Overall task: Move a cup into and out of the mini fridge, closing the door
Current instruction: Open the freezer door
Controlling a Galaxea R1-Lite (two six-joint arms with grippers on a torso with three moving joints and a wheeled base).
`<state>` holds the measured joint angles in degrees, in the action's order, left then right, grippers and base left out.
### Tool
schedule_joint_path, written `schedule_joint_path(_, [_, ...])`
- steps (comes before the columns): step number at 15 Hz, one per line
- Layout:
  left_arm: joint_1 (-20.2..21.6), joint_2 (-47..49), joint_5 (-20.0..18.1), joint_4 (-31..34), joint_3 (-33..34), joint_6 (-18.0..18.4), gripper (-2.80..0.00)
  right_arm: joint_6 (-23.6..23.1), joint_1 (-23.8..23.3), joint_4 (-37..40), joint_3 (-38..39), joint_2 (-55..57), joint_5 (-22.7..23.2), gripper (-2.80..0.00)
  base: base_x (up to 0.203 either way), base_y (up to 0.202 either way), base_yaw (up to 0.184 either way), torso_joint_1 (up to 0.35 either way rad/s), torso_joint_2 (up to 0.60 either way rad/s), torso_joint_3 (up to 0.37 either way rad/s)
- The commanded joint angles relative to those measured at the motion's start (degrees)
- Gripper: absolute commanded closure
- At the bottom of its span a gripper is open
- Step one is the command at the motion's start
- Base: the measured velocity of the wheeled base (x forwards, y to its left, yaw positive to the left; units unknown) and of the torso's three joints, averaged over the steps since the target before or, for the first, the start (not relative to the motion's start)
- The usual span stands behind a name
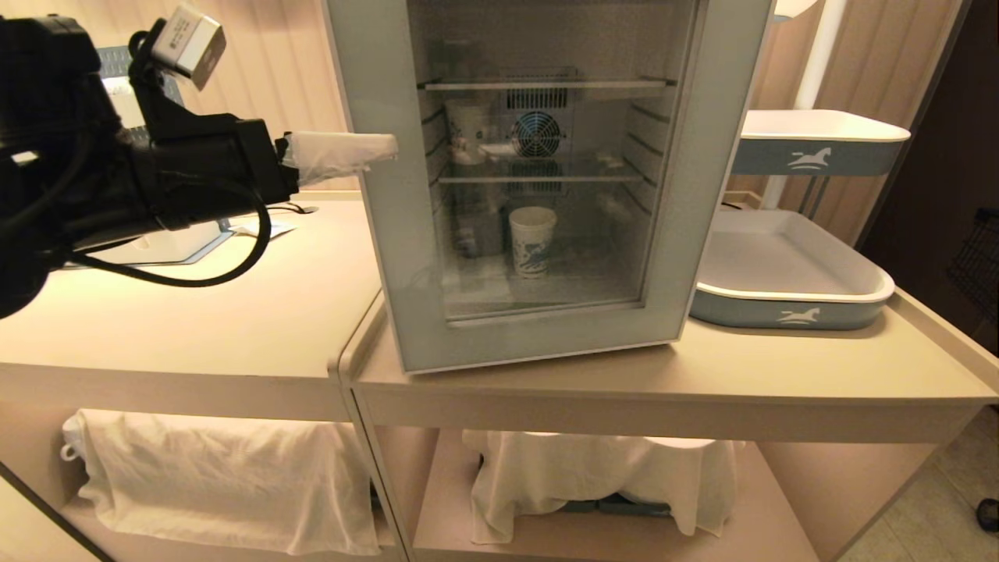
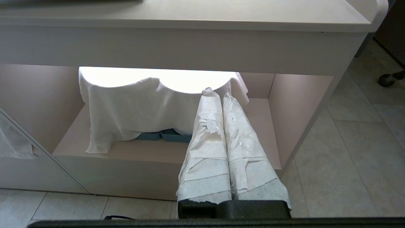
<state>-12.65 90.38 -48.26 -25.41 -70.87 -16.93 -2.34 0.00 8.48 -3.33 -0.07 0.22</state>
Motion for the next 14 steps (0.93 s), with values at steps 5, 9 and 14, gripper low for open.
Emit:
schedule_joint_path(5, [-1.78,-12.24,-0.76,0.97,7.88,-1.34,-2.8,-0.03,0.09,0.05,-0.01,-0.01,0.04,0.0,0.0,0.0,0.0,0.0,0.0,0.0])
schedule_joint_path(9, [-3.09,-18.47,-0.02,6.52,12.52,-1.64,-2.8,-0.03,0.07,0.05,-0.01,-0.01,0.04,0.0,0.0,0.0,0.0,0.0,0.0,0.0])
schedule_joint_path(14, [-0.1,-18.16,6.59,7.11,13.96,-1.32,-2.8,-0.03,0.0,0.05,-0.01,-0.01,0.04,0.0,0.0,0.0,0.0,0.0,0.0,0.0])
